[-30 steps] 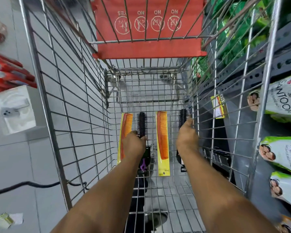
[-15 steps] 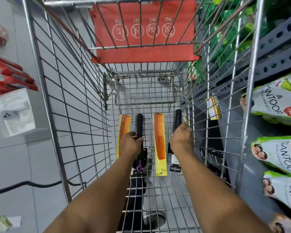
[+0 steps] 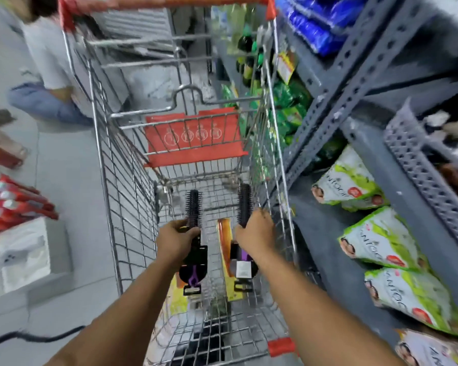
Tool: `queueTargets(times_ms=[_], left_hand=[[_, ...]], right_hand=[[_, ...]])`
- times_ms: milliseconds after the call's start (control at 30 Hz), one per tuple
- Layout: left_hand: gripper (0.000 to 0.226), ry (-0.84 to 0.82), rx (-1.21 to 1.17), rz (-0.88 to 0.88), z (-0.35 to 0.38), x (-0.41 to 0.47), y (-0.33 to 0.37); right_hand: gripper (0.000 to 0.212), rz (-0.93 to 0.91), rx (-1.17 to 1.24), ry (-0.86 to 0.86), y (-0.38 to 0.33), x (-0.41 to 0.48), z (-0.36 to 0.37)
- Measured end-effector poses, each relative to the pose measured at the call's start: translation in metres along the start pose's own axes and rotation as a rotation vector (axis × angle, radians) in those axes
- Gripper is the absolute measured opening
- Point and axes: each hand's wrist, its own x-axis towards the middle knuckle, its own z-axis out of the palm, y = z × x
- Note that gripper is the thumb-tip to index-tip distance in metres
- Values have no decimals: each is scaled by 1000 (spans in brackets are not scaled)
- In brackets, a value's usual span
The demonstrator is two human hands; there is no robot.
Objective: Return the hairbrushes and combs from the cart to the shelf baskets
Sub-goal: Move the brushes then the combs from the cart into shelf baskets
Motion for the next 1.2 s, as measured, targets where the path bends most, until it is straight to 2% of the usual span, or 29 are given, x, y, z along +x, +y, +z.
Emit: queueTargets(times_ms=[233,433,500,567,700,867,967,1100,1200], left_hand=[[35,-110,-130,200,-33,-77,68],[7,-322,-90,353,-25,-170,124],[14,-382,-78,410,-18,-195,136],[13,-475,-52,458,-2,-226,149],[3,-654,-17,481,46,-282,171],[10,-857,65,518,114,-347,195],[20,-891,117,563,156,-381,208],[13,-1049,206,621,212,-427,220],[18,-1056,266,704,253,-450,233]], right_hand=[[36,-125,147,76,-16,-70,-73],[37,-139,287,240,6,-137,-154],[37,-137,345,261,19,-155,-176],[33,-131,397,325,43,-179,-204],[37,-63,393,475,94,-227,-255],[35,29,378,664,151,-280,-309],[36,69,330,767,182,-303,-335],[39,174,400,820,224,-321,-365],[40,261,437,867,248,-318,-388]])
